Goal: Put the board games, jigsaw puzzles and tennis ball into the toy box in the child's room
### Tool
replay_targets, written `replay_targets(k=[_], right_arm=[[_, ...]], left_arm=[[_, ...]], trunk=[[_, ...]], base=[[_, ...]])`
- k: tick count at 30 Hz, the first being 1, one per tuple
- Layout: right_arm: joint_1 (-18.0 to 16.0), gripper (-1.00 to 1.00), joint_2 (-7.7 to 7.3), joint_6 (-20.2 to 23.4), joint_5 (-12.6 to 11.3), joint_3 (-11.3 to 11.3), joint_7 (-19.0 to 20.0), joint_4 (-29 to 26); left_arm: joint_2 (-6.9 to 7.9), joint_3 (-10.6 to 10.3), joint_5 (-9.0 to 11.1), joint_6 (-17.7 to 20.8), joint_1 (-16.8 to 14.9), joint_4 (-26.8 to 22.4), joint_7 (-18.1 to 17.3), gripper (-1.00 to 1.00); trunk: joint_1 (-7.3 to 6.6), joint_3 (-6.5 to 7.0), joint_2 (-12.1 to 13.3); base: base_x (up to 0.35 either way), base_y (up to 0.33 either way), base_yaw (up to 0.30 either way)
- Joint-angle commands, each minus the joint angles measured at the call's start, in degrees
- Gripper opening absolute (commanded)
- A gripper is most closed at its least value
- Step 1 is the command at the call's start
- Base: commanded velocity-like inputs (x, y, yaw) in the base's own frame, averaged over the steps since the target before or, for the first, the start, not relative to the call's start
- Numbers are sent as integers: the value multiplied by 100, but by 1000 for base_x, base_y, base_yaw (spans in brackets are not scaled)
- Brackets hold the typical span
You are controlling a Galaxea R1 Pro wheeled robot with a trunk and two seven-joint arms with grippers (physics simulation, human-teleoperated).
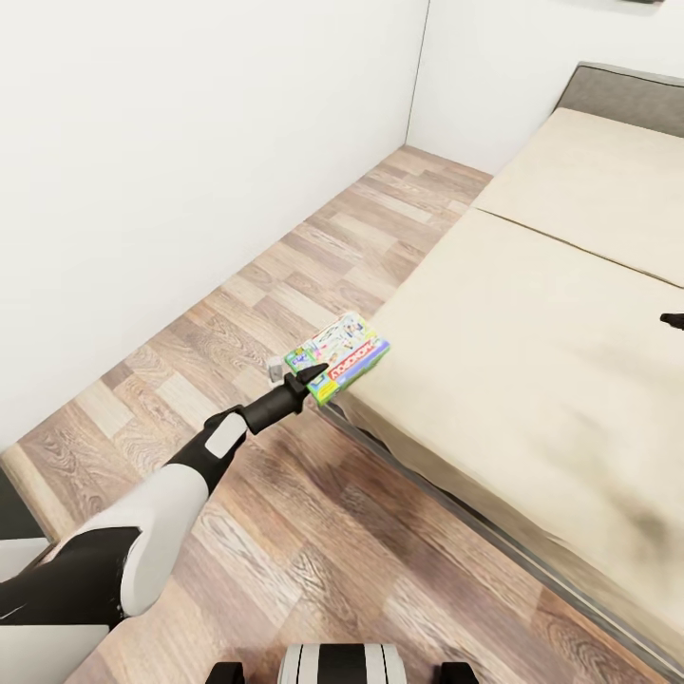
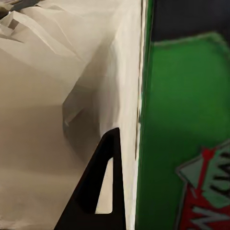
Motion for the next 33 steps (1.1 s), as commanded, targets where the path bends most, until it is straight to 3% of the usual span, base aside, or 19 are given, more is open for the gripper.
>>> replay_targets(k=[1,6,9,10,13,14,17,18,23,24,27,28,33], right_arm=[[-3,100,-1,28,1,-1,17,0],[444,100,148,102,13,-6,17,-573],[853,100,307,102,21,-94,-3,-1110],[853,100,307,102,21,-94,-3,-1110],[1238,100,507,102,25,-388,-25,-1508],[1238,100,507,102,25,-388,-25,-1508],[1600,100,775,-2,33,-833,-31,-1750],[1600,100,775,-2,33,-833,-31,-1750],[2195,100,1080,-511,44,-1508,-27,-1927],[2195,100,1080,-511,44,-1508,-27,-1927],[2537,100,1180,-701,47,-1706,8,-1971],[2537,100,1180,-701,47,-1706,8,-1971],[2917,100,1448,-946,49,-1938,64,-2001]], left_arm=[[-5,41,-22,44,-2,0,-14,-100],[-20,-32,-53,153,355,-631,-234,-100],[-43,-208,-73,352,805,-1426,-284,-100],[-43,-208,-73,352,805,-1426,-284,-100],[-61,-449,-74,550,1411,-2429,-98,-100],[-61,-449,-74,550,1411,-2429,-98,-100],[-93,-696,-48,779,2056,-3477,364,-100],[-93,-696,-48,779,2056,-3477,364,-100],[-87,-975,-29,1191,2950,-4922,932,-100],[-87,-975,-29,1191,2950,-4922,932,-100],[-66,-1022,-39,1297,3453,-5559,1085,-100],[-66,-1022,-39,1297,3453,-5559,1085,-100],[21,-868,-43,1352,4061,-6114,1164,-100]], trunk=[[0,-3,-1],[0,-3,-1],[0,-3,-1],[0,-3,-1],[0,-3,-1],[0,-3,-1],[0,-3,-1],[0,-3,-1],[0,-3,-1],[0,-3,-1],[0,-3,-1],[0,-3,-1],[0,-3,-1]], base=[[0,0,0],[0,0,0],[0,0,0],[0,0,0],[0,0,0],[0,0,0],[0,0,0],[0,0,0],[0,0,0],[0,0,0],[0,0,0],[0,0,0],[0,0,0]])
